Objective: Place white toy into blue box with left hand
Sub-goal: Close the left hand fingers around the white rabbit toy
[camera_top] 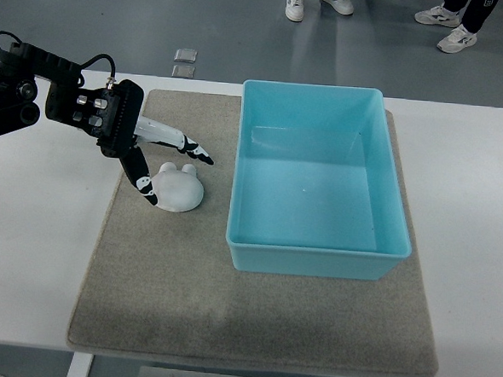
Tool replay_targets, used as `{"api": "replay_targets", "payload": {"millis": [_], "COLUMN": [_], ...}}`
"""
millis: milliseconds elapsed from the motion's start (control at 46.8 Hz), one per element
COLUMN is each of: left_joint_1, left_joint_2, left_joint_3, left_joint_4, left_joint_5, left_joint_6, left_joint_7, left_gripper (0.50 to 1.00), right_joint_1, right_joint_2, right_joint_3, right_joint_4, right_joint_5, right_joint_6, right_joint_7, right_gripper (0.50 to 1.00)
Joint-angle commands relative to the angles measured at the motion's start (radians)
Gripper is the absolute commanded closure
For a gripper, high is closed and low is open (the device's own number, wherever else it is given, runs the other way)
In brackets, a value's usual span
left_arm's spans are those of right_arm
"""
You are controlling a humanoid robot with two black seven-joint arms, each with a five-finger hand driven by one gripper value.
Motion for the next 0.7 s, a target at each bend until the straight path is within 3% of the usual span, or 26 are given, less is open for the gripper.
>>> {"api": "replay_targets", "payload": {"millis": [0, 85, 192, 513, 577, 683], "left_joint_1": [0.002, 0.003, 0.006, 0.023, 0.023, 0.022], "left_joint_2": [0.0, -0.001, -0.001, -0.001, -0.001, -0.001], "left_joint_3": [0.001, 0.003, 0.003, 0.003, 0.003, 0.003], "left_joint_4": [-0.001, 0.001, 0.004, 0.005, 0.009, 0.022], "left_joint_5": [0.002, 0.002, 0.005, 0.019, 0.021, 0.024], "left_joint_6": [-0.001, 0.0, 0.002, 0.005, 0.009, 0.02], "left_joint_7": [-0.002, -0.002, 0.0, -0.002, 0.0, 0.0], "left_gripper": [0.525, 0.542, 0.598, 0.654, 0.688, 0.803], "right_joint_1": [0.0, 0.0, 0.0, 0.0, 0.0, 0.0], "right_joint_2": [0.0, 0.0, 0.0, 0.0, 0.0, 0.0], "right_joint_3": [0.001, 0.001, 0.001, -0.001, 0.001, 0.001], "right_joint_4": [-0.001, 0.001, -0.001, -0.001, 0.001, 0.001], "right_joint_5": [0.0, 0.0, 0.0, 0.0, 0.0, 0.0], "right_joint_6": [0.0, 0.0, 0.0, 0.0, 0.0, 0.0], "right_joint_7": [0.0, 0.0, 0.0, 0.0, 0.0, 0.0], "right_gripper": [0.564, 0.564, 0.564, 0.564, 0.564, 0.564]}}
